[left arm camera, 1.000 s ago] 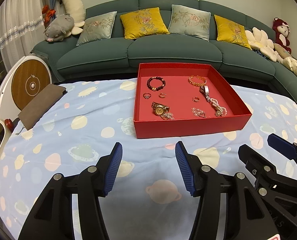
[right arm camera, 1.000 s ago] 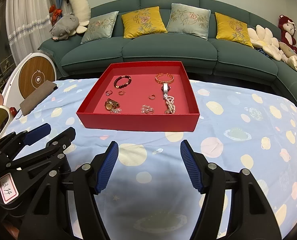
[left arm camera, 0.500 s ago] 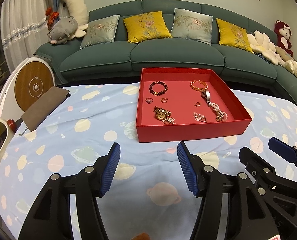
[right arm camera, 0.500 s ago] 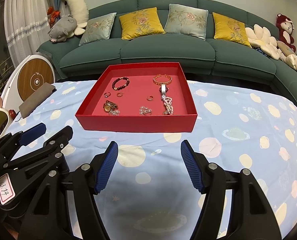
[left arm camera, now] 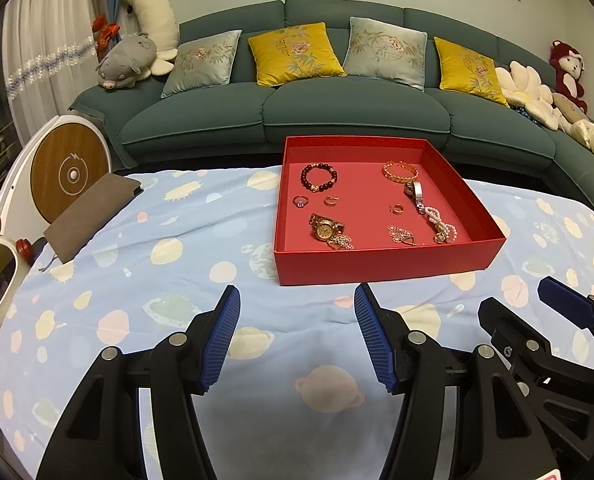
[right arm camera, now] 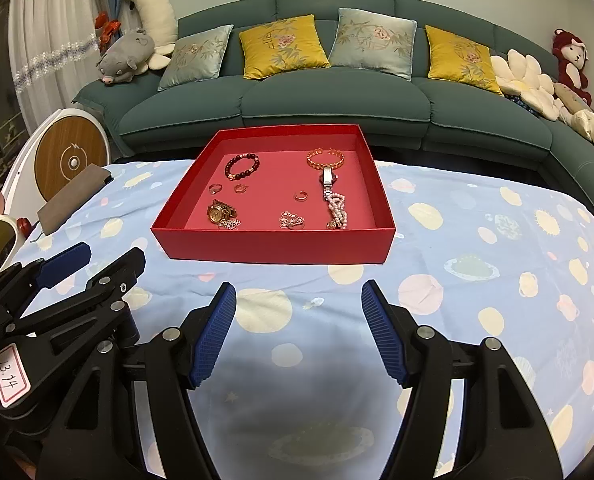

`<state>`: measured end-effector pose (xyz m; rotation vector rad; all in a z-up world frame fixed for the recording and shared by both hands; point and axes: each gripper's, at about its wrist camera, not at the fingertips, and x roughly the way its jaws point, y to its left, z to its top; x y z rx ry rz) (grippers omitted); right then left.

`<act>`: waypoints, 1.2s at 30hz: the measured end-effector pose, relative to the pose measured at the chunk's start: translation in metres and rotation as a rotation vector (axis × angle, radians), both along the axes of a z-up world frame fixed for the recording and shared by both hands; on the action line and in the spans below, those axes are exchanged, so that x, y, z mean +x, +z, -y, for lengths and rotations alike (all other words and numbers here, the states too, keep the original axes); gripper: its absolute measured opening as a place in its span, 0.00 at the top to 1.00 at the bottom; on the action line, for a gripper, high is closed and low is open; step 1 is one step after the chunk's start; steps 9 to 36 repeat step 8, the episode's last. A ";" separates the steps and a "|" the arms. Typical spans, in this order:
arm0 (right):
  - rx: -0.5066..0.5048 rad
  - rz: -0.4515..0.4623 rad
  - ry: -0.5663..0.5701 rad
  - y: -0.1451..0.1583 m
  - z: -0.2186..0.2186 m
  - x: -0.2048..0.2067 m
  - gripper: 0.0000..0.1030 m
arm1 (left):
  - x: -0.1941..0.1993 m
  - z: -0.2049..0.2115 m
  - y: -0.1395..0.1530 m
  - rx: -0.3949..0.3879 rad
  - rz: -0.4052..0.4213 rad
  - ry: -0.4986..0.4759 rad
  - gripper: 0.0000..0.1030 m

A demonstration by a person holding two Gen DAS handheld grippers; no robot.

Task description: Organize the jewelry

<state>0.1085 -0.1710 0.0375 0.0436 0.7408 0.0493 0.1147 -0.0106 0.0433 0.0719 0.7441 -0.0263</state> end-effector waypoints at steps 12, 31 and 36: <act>-0.002 0.002 -0.003 0.001 -0.001 -0.001 0.38 | 0.000 -0.001 0.000 -0.002 -0.004 0.013 0.44; -0.002 0.002 -0.003 0.001 -0.001 -0.001 0.38 | 0.000 -0.001 0.000 -0.002 -0.004 0.013 0.44; -0.002 0.002 -0.003 0.001 -0.001 -0.001 0.38 | 0.000 -0.001 0.000 -0.002 -0.004 0.013 0.44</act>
